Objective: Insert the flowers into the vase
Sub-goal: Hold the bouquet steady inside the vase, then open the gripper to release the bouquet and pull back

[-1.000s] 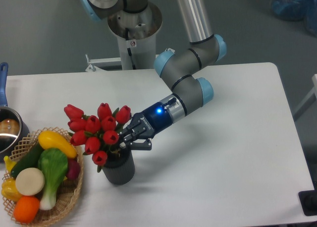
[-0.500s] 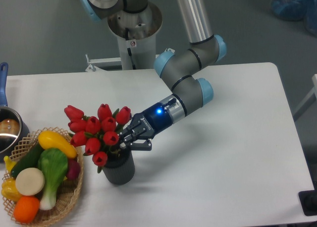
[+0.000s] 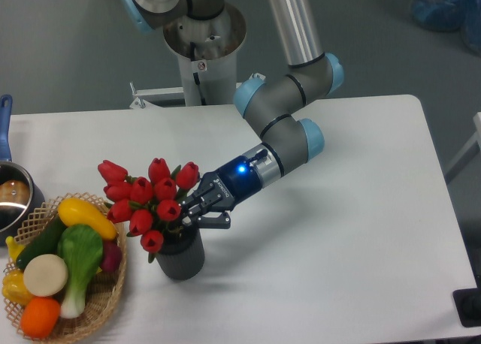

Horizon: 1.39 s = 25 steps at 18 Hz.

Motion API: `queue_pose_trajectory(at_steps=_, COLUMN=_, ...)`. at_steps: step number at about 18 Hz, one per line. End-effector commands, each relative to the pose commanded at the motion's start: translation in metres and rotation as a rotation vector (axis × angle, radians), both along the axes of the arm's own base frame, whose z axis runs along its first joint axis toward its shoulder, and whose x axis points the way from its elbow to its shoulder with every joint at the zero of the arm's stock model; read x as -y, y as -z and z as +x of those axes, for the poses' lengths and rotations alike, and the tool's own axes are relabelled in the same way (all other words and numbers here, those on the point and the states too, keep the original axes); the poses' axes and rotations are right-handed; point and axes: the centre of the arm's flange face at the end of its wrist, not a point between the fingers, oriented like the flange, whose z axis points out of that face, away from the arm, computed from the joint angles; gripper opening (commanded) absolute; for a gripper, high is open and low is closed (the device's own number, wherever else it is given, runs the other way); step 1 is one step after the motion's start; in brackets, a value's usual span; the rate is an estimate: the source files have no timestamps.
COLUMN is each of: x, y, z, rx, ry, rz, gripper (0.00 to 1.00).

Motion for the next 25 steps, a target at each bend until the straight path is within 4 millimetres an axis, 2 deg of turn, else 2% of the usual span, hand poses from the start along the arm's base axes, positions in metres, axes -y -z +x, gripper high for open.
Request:
queue_pose_trajectory(at_steps=11, x=0.0012, y=0.0037, z=0.002, rx=-0.002, ry=0.0, rz=-0.001, gripper=0.19)
queue_pose_trajectory(at_steps=25, x=0.0017, y=0.0035, z=0.0012, rx=-0.005, ry=-0.002, rz=0.003, gripper=0.32)
